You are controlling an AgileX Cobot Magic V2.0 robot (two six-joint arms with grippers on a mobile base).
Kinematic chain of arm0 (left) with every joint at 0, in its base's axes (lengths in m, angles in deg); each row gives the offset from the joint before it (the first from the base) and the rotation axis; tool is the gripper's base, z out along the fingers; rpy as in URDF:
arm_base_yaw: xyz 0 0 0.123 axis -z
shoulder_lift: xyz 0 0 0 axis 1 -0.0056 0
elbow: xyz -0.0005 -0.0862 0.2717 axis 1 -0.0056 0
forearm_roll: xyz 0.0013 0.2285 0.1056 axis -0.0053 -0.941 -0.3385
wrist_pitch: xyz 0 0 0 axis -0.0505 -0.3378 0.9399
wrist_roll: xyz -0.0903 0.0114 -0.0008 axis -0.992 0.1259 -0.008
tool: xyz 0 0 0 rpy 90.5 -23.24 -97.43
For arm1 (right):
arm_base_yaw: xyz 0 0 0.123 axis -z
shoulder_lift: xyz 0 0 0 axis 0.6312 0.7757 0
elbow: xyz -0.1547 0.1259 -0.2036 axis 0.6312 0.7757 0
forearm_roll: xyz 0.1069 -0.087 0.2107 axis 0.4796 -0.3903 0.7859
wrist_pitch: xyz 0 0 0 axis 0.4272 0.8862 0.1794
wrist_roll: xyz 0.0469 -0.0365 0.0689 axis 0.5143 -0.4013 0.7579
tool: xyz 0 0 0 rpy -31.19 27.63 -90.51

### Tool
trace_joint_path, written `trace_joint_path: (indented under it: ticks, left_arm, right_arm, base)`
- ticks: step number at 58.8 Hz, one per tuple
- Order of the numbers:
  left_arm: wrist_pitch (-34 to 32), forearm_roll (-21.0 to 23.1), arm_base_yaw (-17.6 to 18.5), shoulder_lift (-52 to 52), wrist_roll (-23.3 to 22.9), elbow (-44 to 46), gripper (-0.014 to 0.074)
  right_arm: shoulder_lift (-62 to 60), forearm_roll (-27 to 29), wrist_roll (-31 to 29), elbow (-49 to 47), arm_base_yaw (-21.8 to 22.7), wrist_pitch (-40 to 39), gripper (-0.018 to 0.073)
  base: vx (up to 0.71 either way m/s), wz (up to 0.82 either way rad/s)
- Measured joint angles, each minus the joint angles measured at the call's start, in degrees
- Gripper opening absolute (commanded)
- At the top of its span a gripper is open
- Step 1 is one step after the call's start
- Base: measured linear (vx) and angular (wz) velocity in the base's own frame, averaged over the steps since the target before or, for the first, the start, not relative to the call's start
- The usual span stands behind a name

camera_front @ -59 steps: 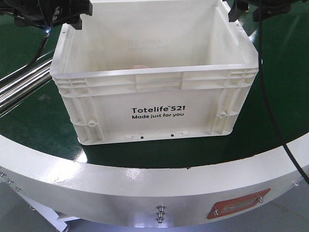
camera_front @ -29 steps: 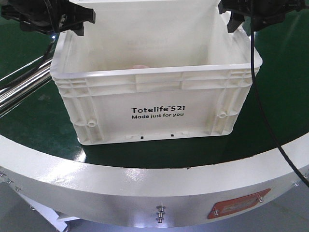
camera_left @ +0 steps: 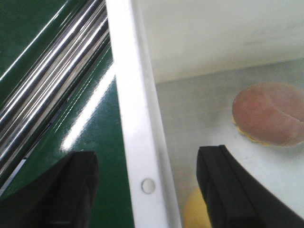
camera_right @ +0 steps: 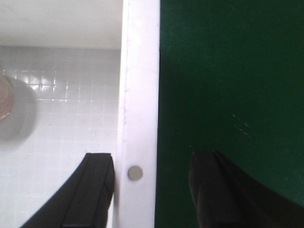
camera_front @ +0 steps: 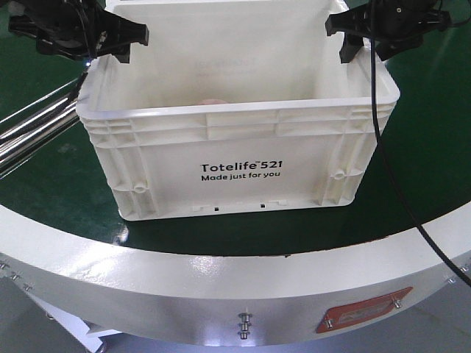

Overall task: Place moving items into box and shelve
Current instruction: 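Move both grippers down onto opposite rims of the tote, then close both grippers on the tote rims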

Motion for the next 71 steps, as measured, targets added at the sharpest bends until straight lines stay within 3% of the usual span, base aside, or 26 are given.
trace_joint_path:
  ticks: [24,45,60,71]
  left_arm:
    - [0.1,-0.2,0.0,-2.6,-1.1,0.0,0.0531]
    - [-0.6,0.1,0.0,-3.1,-1.5,0.3,0.0417]
    - [-0.7,0.1,0.1,-3.1,-5.4,0.3,0.0411]
    - [-0.7,0.1,0.1,-3.1,-5.8,0.3,0.0377]
  right_arm:
    - [2.1,0.2,0.1,0.0,0.0,-0.3,0.0414]
    - [3.7,0.5,0.1,0.0,0.0,-0.4,0.0414]
    - [3.8,0.5,0.1,0.0,0.0,-0.4,0.0413]
    - [3.8,0.7,-0.2,0.0,0.0,-0.4,0.0324]
  base:
    - [0.0,0.0]
    - [0.0,0.0]
    - [0.0,0.0]
    - [0.0,0.0]
